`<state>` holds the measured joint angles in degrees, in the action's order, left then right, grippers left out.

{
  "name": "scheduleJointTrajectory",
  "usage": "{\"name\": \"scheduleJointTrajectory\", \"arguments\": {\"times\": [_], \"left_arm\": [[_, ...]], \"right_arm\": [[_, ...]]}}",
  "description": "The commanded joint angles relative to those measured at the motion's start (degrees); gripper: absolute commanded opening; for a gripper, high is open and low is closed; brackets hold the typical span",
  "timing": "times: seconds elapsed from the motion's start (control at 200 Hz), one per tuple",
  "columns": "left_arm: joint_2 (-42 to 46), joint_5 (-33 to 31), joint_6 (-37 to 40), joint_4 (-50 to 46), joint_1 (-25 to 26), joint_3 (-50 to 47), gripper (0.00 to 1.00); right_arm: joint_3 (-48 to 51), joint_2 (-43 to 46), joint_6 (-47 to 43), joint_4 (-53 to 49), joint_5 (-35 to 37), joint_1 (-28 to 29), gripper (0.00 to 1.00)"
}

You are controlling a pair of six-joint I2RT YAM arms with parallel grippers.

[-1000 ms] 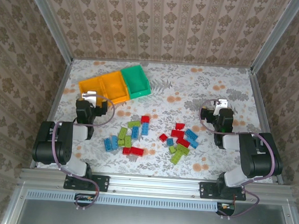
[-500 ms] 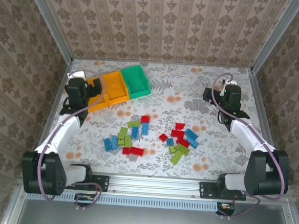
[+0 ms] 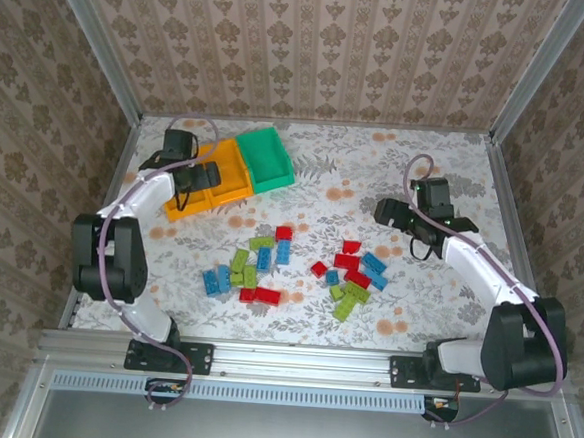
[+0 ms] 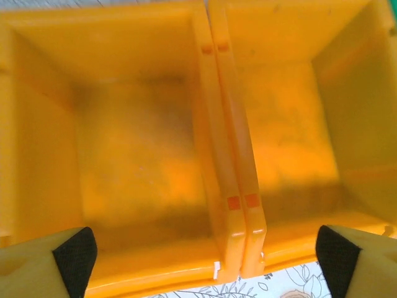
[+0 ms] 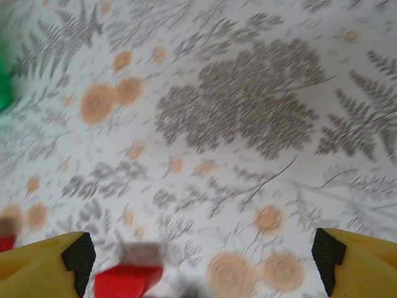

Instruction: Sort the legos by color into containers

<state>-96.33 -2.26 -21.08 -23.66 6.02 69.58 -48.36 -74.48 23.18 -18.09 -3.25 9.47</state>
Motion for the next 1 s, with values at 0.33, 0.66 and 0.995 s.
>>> {"name": "scheduleJointTrajectory", "arguments": {"times": [0.33, 0.66, 0.995], "left_arm": [[-13.1, 4.3, -0.8, -3.5, 0.1, 10.9, 0.63], [-15.6, 5.9, 2.3, 0.4, 1.4, 11.1, 0.27], [-15.3, 5.4, 5.0, 2.0, 8.9, 9.1, 0.24]], "right_arm": [[-2.8, -3.9, 5.5, -14.3, 5.8, 12.5, 0.94], [-5.1, -10.0, 7.7, -16.2, 10.3, 16.5, 0.94], [-6.4, -10.1, 7.6, -14.3, 9.2, 18.6, 0.94]]}}
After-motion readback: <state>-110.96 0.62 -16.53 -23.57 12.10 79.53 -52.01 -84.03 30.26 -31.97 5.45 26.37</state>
